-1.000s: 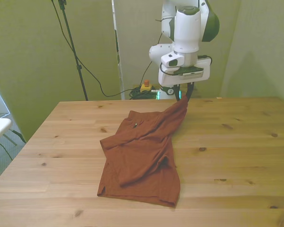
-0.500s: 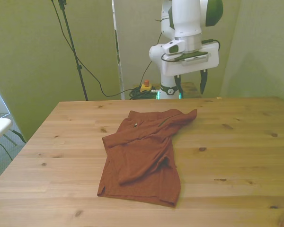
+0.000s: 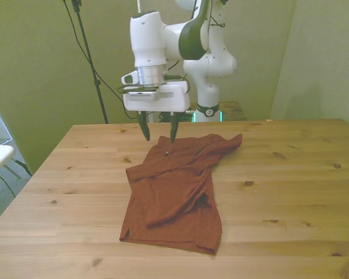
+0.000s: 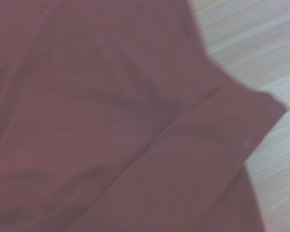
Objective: Unfold the shorts
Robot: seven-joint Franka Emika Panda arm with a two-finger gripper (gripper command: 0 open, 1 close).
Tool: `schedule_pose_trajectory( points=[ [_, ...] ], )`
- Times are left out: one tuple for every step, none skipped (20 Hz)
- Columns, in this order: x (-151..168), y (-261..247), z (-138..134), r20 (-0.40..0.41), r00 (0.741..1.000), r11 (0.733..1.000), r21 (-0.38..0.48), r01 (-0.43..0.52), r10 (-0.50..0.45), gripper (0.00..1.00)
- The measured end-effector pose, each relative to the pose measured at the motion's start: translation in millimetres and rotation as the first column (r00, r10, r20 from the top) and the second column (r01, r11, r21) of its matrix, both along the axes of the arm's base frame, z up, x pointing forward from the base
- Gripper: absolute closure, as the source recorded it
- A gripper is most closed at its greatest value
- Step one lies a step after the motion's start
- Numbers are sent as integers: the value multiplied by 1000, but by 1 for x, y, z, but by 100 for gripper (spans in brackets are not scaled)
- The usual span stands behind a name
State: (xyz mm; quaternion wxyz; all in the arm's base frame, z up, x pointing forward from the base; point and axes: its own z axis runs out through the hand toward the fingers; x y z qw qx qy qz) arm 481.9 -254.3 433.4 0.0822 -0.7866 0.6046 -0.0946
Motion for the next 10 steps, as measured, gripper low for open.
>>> schedule_pose_trajectory(
  points=[
    [2,-9,-3,16,999,999,11,48,-48,0],
    [6,-14,-6,29,996,996,24,80,-81,0],
    [10,-17,-10,36,995,995,38,96,-97,0],
    [15,-19,-13,40,993,993,51,106,-108,0],
    [20,-22,-16,40,993,992,55,113,-115,0],
    [26,-25,-19,36,992,992,56,117,-119,0],
    [31,-29,-24,26,992,991,55,123,-125,0],
    [37,-35,-29,11,991,990,50,135,-136,0],
    [42,-43,-35,-3,987,987,39,159,-159,0],
    [48,-51,-40,-12,984,984,28,177,-177,0]
  ],
)
